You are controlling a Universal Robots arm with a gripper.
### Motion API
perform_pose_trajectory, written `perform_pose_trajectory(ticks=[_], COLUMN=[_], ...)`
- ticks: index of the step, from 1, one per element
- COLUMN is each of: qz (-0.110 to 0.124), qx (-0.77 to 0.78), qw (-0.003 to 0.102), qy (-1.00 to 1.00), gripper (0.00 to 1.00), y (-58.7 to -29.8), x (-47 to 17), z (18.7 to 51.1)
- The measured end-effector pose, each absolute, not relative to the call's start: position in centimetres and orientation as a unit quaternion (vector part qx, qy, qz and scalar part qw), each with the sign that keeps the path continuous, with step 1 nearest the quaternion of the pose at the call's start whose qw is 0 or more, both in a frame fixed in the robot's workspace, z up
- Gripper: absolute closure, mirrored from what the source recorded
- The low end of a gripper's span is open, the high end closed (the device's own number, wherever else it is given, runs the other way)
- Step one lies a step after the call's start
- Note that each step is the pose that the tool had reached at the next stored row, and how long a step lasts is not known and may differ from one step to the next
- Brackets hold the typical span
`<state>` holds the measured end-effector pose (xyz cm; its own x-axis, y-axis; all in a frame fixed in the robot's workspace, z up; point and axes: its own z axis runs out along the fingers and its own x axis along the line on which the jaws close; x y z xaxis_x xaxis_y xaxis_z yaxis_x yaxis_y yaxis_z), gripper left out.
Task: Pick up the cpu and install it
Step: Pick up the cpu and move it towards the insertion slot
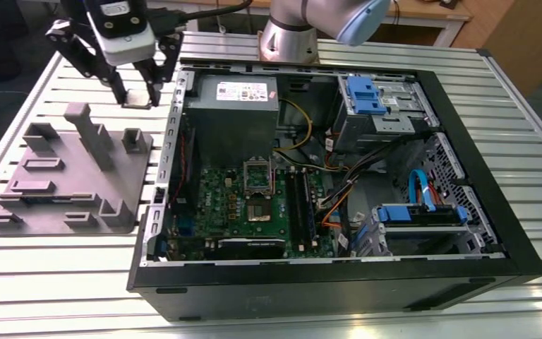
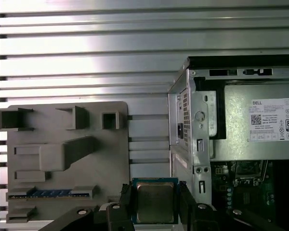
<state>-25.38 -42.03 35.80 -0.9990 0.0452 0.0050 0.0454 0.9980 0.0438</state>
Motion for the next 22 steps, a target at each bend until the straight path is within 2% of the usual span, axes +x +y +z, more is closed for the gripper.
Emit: perform_pose_trajectory(ticks=[22], qz=[-0.022], qx=[-0.023], qw=[0.008], qy=[-0.999], gripper=[0.53], y=[-42.0], x=[-16.3], z=[35.8])
